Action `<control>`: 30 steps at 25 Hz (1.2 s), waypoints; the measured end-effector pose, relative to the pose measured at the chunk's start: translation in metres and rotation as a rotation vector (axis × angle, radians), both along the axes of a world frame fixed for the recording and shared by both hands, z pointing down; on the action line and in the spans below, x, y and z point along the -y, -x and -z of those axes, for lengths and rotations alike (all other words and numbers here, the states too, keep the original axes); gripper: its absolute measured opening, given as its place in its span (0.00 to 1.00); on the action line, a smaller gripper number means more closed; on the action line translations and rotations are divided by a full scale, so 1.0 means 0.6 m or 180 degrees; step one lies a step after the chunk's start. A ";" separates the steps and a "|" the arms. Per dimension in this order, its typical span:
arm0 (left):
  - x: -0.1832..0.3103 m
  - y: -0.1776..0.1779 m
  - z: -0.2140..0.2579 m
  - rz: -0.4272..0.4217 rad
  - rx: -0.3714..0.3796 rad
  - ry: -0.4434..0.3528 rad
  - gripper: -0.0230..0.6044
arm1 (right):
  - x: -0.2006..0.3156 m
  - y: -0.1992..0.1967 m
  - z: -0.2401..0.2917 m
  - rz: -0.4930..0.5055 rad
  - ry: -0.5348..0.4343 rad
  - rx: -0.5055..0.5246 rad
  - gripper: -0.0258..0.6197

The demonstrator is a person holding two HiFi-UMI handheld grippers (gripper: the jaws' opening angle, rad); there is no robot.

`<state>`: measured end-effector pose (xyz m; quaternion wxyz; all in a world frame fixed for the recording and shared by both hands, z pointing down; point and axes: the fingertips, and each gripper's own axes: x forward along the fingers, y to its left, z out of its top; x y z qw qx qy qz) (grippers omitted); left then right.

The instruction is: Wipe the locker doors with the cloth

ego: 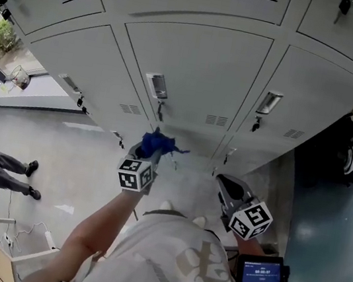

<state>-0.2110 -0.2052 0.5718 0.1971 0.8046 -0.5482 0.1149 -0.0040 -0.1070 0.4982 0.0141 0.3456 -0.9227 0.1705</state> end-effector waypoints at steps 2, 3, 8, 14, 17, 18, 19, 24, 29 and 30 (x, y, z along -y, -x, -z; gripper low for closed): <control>0.016 0.022 -0.004 0.0198 -0.0054 0.0063 0.27 | -0.002 0.005 0.000 -0.0022 0.0006 -0.0004 0.04; 0.023 0.030 -0.004 0.0263 -0.0001 0.0064 0.27 | -0.003 0.006 0.001 -0.0039 0.0008 -0.0006 0.04; 0.058 0.047 0.002 0.0420 0.0151 0.0011 0.28 | -0.001 0.003 0.006 -0.0160 0.0000 -0.0026 0.04; 0.100 0.063 -0.023 0.0571 -0.0055 0.0143 0.28 | 0.000 0.008 0.004 -0.0198 0.0009 -0.0081 0.04; 0.117 0.049 -0.034 0.0573 -0.0186 0.0247 0.28 | -0.005 -0.005 0.002 -0.0289 0.0035 -0.0090 0.04; 0.121 0.047 -0.037 0.0582 -0.0225 0.0276 0.28 | -0.006 -0.008 0.001 -0.0320 0.0045 -0.0083 0.04; 0.123 0.044 -0.039 0.0593 -0.0257 0.0302 0.28 | -0.008 -0.011 0.001 -0.0349 0.0057 -0.0075 0.04; 0.126 0.020 -0.043 0.0516 -0.0377 0.0389 0.27 | -0.011 -0.029 -0.002 -0.0463 0.0097 -0.0061 0.04; 0.128 -0.019 -0.042 0.0396 -0.0539 0.0447 0.27 | -0.011 -0.038 -0.004 -0.0531 0.0115 -0.0055 0.04; 0.126 -0.028 -0.044 0.0372 -0.0548 0.0459 0.27 | -0.011 -0.040 -0.004 -0.0544 0.0116 -0.0054 0.04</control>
